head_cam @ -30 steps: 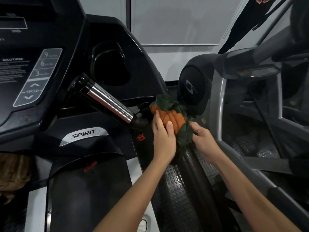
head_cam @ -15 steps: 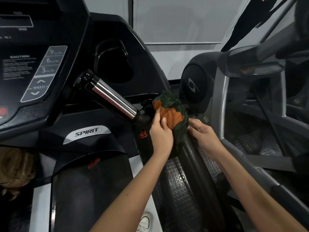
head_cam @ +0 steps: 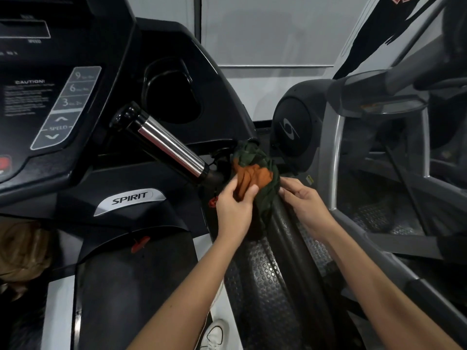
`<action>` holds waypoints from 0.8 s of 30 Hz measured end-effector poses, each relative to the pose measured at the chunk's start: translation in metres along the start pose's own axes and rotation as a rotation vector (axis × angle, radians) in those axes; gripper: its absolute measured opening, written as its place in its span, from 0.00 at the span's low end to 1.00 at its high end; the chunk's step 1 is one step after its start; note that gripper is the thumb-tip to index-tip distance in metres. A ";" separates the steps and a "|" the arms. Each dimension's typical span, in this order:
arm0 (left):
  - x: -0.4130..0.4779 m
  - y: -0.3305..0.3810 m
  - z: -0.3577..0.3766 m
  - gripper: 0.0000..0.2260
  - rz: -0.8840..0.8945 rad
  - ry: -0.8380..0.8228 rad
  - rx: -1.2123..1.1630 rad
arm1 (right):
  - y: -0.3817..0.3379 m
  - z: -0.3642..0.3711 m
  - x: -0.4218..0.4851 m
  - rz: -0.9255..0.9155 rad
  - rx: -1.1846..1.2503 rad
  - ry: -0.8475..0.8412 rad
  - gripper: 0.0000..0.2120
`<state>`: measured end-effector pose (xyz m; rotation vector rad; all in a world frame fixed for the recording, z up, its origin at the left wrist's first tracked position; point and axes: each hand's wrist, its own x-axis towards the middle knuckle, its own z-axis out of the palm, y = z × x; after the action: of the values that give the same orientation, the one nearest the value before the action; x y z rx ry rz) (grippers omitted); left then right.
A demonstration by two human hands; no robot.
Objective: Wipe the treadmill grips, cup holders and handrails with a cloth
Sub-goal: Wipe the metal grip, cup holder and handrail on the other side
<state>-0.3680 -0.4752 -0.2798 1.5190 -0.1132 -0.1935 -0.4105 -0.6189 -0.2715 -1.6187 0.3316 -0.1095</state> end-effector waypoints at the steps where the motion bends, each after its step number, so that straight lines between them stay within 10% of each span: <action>1: 0.007 0.005 0.002 0.19 -0.017 -0.009 0.000 | 0.000 0.000 0.000 0.004 -0.002 0.004 0.16; 24: 0.035 0.015 0.023 0.19 0.030 0.091 0.087 | 0.002 -0.004 0.003 -0.015 -0.083 -0.024 0.16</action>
<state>-0.3377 -0.5038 -0.2650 1.6092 -0.0732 -0.0962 -0.4088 -0.6241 -0.2738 -1.7038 0.3090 -0.0884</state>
